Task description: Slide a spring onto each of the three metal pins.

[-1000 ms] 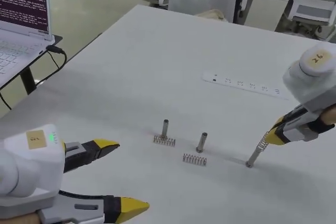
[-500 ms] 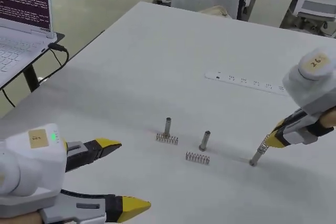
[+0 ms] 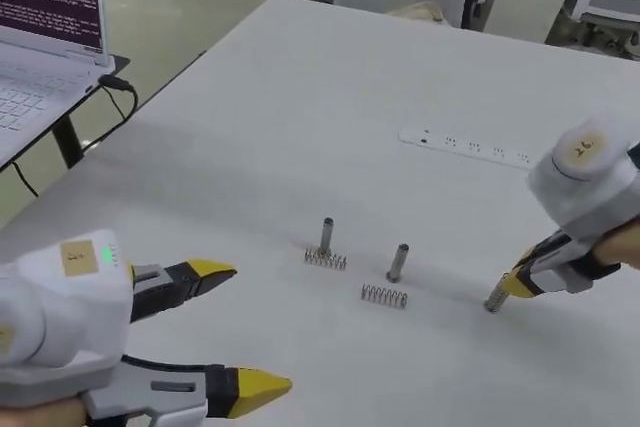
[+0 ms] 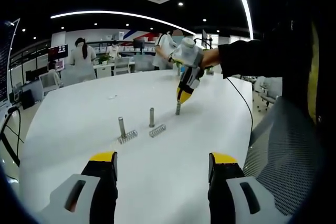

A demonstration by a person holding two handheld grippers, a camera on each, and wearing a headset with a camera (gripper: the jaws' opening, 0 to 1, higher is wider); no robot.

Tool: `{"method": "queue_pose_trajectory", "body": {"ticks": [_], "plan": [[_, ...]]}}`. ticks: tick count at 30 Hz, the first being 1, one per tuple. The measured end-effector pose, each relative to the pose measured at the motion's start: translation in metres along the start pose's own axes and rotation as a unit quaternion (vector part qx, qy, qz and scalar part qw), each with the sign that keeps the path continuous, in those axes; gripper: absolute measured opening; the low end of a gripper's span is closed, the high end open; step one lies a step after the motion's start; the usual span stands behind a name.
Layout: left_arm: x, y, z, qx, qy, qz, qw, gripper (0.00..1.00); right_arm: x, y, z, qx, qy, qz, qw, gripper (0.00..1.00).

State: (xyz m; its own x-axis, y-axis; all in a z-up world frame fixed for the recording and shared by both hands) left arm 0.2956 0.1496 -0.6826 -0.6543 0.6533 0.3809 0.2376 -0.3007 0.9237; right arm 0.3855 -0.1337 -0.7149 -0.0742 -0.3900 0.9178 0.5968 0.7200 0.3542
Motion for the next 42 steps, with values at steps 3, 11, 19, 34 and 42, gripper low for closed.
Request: {"method": "queue_pose_trajectory", "body": {"ticks": [3,11,19,34,42], "plan": [[0.000,0.000,0.000,0.000,0.000,0.001,1.0000,0.67,-0.002,-0.002,0.000,-0.002,0.001,-0.001,1.0000,0.08],[-0.001,-0.001,-0.001,-0.001,-0.001,0.003,1.0000,0.66,-0.003,-0.001,0.000,-0.001,0.001,-0.008,1.0000,0.08],[-0.001,0.000,-0.001,-0.001,-0.002,0.002,1.0000,0.66,-0.004,-0.001,0.001,0.008,-0.001,-0.008,0.9999,0.11],[-0.005,0.003,-0.003,-0.006,-0.012,0.000,0.9999,0.65,0.016,0.007,0.006,0.022,-0.021,-0.035,0.9989,0.16],[-0.008,0.005,-0.006,-0.011,-0.019,0.000,0.9998,0.64,0.030,0.017,0.013,0.037,-0.031,-0.056,0.9973,0.16]]}}
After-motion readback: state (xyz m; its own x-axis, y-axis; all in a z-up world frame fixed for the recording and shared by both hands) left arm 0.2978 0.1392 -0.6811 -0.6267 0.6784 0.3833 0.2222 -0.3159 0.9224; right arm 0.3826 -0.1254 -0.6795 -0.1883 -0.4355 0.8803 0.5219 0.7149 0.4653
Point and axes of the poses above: the centre of the closed fingertips' face, and the gripper's own axes: x roughly backward along the fingers, z roughly to its left, y roughly out of its top, the point moved 4 cm from there along x, roughly backward along the fingers, and after that the axes turned 13 degrees about y, right-handed, at the moved point
